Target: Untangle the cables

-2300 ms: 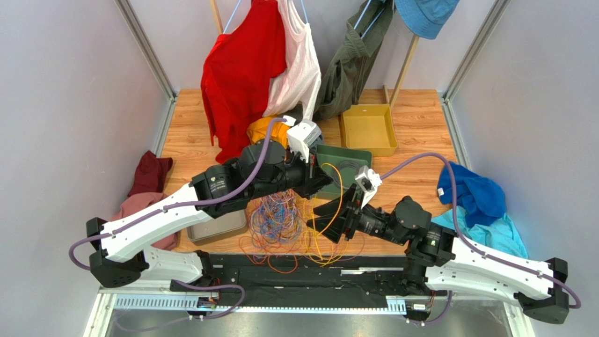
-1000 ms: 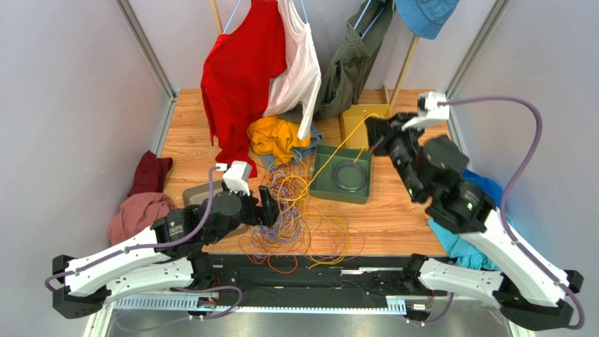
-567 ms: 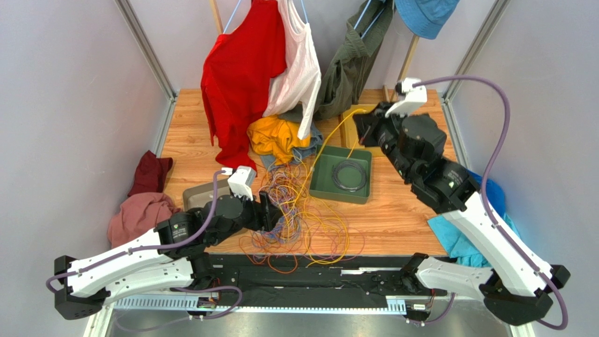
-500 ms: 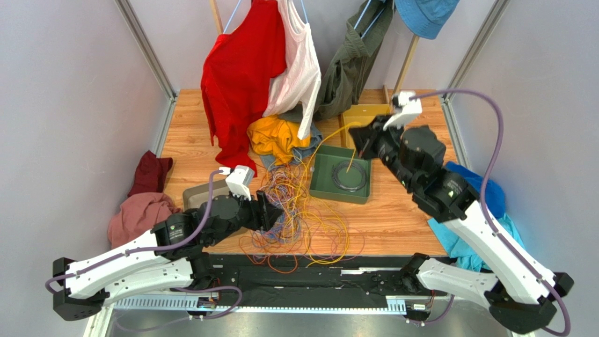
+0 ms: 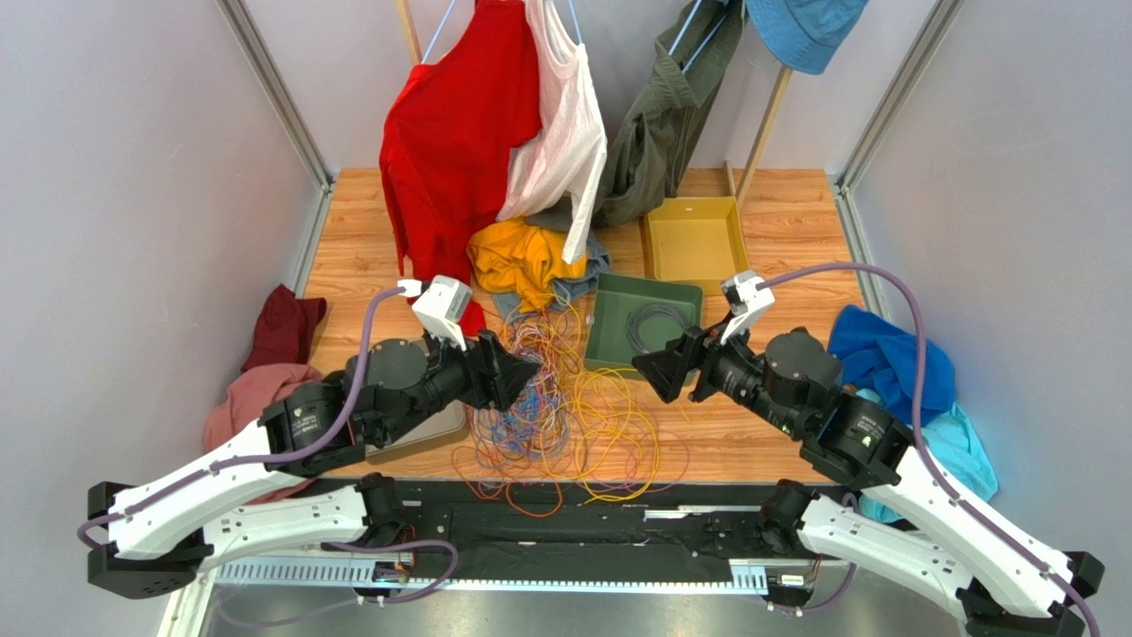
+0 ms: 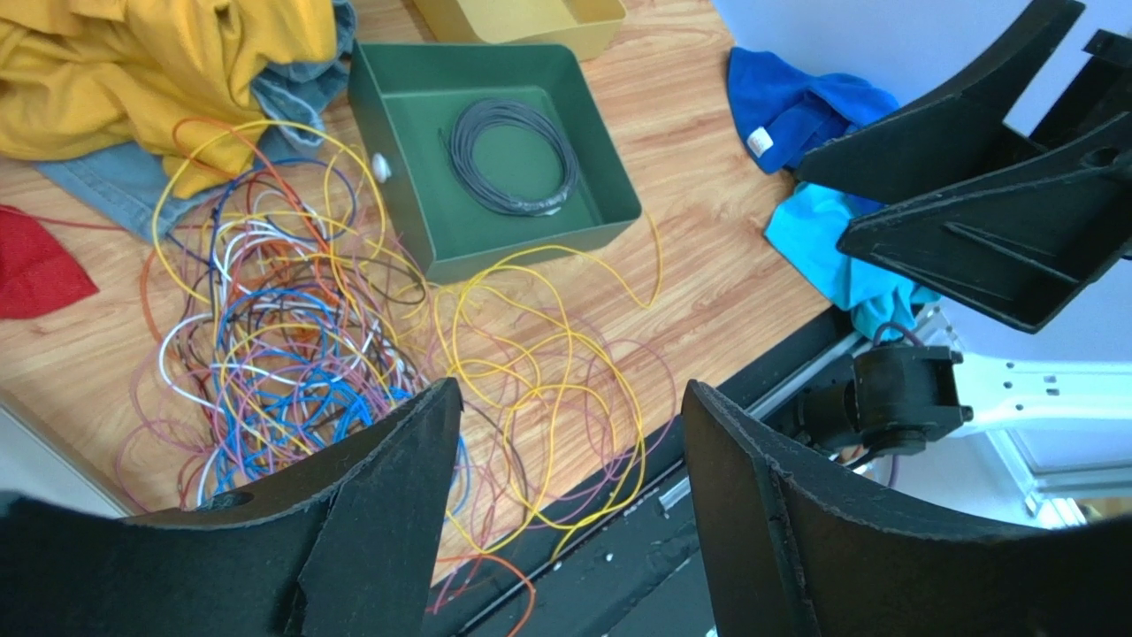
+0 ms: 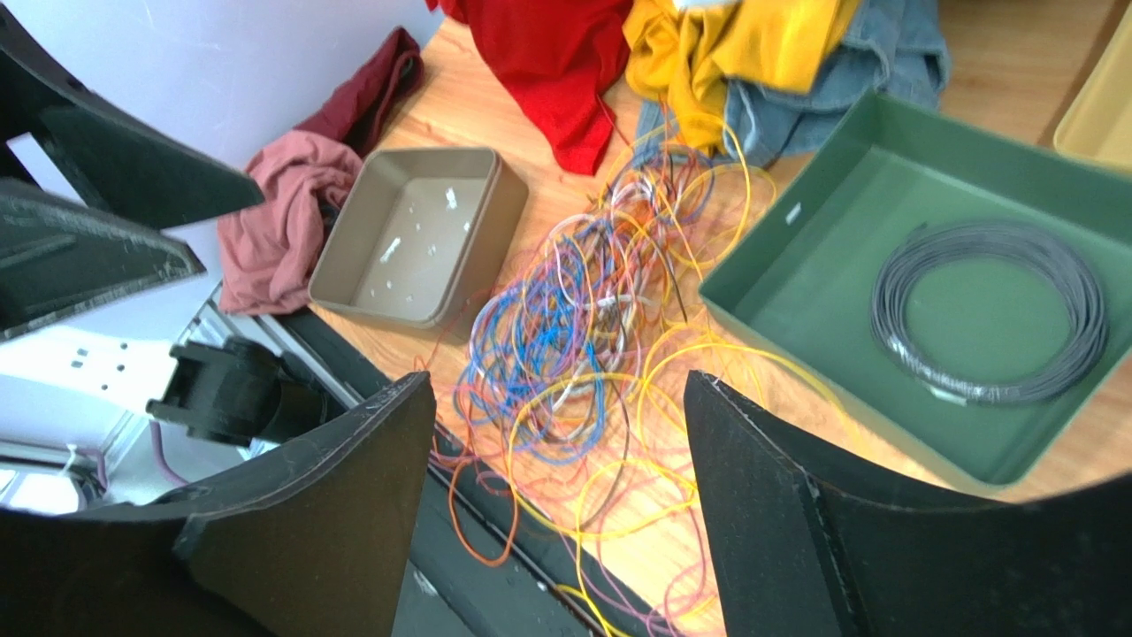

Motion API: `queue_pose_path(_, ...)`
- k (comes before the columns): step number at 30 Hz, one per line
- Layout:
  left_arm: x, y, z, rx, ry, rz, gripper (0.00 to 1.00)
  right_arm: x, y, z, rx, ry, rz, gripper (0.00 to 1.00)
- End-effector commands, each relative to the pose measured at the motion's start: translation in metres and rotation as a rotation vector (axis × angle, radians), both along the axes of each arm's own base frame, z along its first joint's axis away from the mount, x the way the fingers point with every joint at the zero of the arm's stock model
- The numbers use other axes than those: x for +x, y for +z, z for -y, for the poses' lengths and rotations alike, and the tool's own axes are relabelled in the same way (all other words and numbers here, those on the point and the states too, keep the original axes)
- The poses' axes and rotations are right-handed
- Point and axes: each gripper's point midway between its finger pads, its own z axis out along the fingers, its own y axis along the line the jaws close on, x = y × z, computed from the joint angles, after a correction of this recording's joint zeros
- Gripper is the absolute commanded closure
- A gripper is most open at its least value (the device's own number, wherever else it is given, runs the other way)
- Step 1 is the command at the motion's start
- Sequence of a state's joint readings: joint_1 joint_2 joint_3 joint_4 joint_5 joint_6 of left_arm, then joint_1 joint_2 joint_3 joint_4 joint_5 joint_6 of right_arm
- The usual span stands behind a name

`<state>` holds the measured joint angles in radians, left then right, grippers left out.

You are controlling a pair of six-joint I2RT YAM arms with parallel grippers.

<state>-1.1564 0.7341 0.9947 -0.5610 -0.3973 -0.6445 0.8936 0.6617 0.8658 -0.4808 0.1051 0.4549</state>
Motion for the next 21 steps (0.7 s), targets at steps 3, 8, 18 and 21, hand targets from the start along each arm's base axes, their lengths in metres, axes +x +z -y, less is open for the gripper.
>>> queue_pose_path(3,-0.003,-0.039,0.012,0.047,-0.031,-0.06,0.3,-0.006,-0.067,-0.023,-0.06,0.071,-0.136,0.31)
queue_pose_path(8,-0.01,-0.067,0.02,0.066,-0.057,-0.123,0.31,0.014,-0.121,-0.02,-0.132,-0.036,-0.177,0.31)
queue_pose_path(18,-0.016,-0.096,0.015,0.073,-0.053,-0.174,0.31,0.04,-0.185,-0.028,-0.299,-0.121,-0.252,0.38)
queue_pose_path(21,-0.018,-0.104,0.015,0.07,-0.059,-0.188,0.31,0.047,-0.199,-0.035,-0.34,-0.128,-0.27,0.42)
